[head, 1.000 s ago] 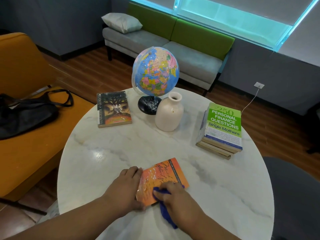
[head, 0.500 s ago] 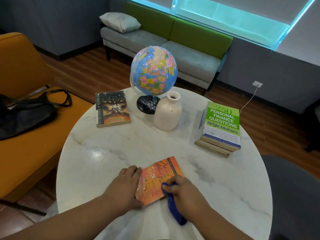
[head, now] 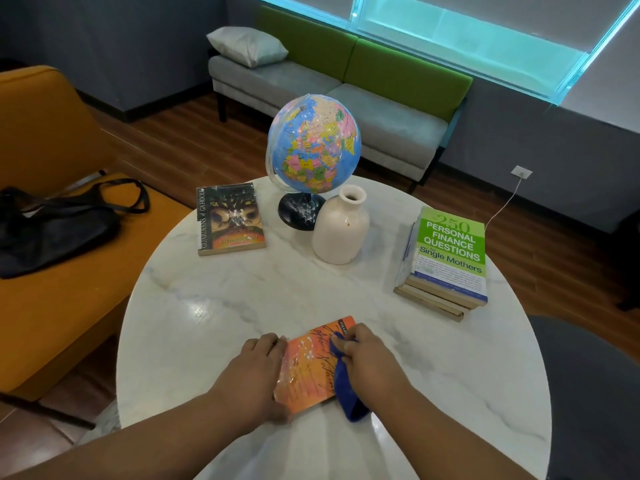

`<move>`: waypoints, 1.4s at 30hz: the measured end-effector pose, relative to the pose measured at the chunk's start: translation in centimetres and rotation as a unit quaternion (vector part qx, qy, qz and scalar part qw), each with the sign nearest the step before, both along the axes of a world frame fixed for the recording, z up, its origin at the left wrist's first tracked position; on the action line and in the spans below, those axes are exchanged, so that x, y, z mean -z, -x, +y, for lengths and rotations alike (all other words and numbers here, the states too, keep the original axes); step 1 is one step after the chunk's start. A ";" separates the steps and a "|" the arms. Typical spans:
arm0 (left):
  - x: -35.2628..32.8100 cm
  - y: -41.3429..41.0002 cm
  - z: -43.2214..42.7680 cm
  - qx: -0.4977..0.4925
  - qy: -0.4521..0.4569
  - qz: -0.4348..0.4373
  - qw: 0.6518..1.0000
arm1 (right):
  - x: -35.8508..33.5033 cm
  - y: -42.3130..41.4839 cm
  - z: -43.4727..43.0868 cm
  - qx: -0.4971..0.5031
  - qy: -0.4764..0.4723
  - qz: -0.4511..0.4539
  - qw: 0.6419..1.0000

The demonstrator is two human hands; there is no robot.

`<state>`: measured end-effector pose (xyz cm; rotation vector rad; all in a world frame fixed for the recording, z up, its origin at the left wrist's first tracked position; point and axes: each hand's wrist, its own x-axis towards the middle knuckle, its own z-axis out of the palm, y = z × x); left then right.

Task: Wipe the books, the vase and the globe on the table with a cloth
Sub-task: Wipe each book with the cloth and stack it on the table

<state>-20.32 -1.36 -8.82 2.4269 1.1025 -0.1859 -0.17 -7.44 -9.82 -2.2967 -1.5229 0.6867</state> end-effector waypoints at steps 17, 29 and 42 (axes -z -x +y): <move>-0.1 -0.1 0.0 0.005 -0.010 0.009 1.000 | -0.3 -0.1 3.5 -0.114 0.002 -0.078 0.990; 0.1 0.0 0.2 0.007 -0.003 0.009 1.000 | 0.4 0.1 2.6 -0.177 -0.048 -0.132 0.974; 0.1 -0.1 0.1 0.010 -0.009 0.014 1.000 | 0.0 0.7 1.8 -0.216 0.055 -0.134 0.966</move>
